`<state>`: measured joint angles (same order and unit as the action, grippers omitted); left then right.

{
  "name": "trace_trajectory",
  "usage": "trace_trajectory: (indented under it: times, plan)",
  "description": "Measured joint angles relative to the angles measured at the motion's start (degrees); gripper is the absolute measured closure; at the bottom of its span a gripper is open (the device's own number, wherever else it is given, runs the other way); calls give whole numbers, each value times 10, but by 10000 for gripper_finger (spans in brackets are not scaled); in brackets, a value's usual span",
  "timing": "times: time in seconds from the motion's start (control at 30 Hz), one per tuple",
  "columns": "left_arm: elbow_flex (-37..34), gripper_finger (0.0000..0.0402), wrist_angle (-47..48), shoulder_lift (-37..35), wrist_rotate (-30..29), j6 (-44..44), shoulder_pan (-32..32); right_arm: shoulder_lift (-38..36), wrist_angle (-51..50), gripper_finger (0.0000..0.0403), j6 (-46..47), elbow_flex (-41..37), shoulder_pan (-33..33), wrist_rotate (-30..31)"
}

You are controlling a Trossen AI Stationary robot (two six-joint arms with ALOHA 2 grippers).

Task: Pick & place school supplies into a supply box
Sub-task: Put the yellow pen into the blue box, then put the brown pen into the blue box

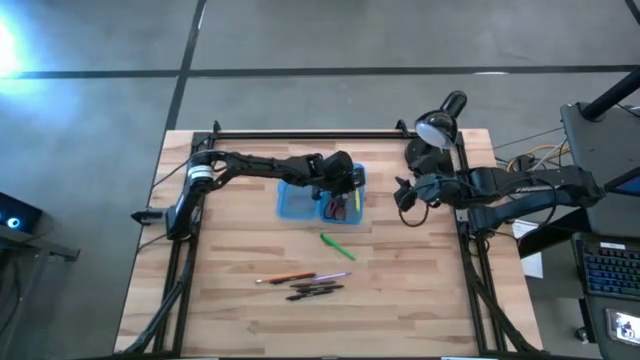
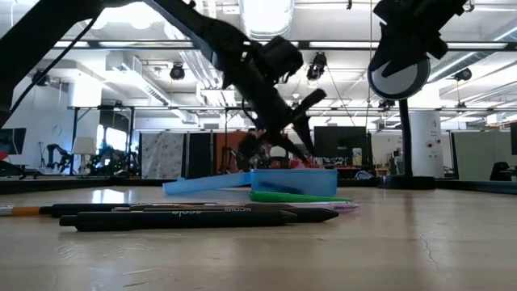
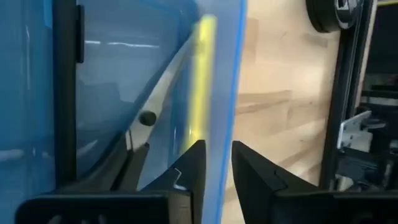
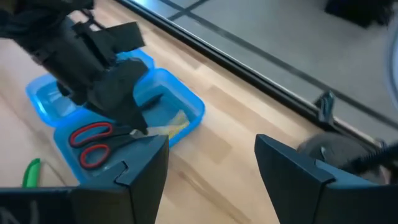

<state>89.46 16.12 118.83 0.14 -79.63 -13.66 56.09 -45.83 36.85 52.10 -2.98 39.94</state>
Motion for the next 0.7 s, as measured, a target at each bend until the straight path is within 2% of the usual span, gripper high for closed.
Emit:
trace_trajectory:
  times: [0.13, 0.23, 0.33, 0.53, 0.7]
  plan:
    - [50, 329, 78, 0, -40, 27, 15, -6, 14, 172, -41, 0, 0, -10]
    - [91, 322, 163, -1, -41, 95, 23, -12, 13, 172, -60, 0, 0, -12]
    - [126, 320, 242, -3, -20, 203, 33, -16, 14, 172, -91, 0, 0, -14]
    - [162, 319, 361, -27, 24, 354, 81, -16, 15, 172, -149, 0, 0, -23]
    - [163, 319, 441, -39, 32, 392, 140, -16, 17, 172, -158, -1, 0, -30]
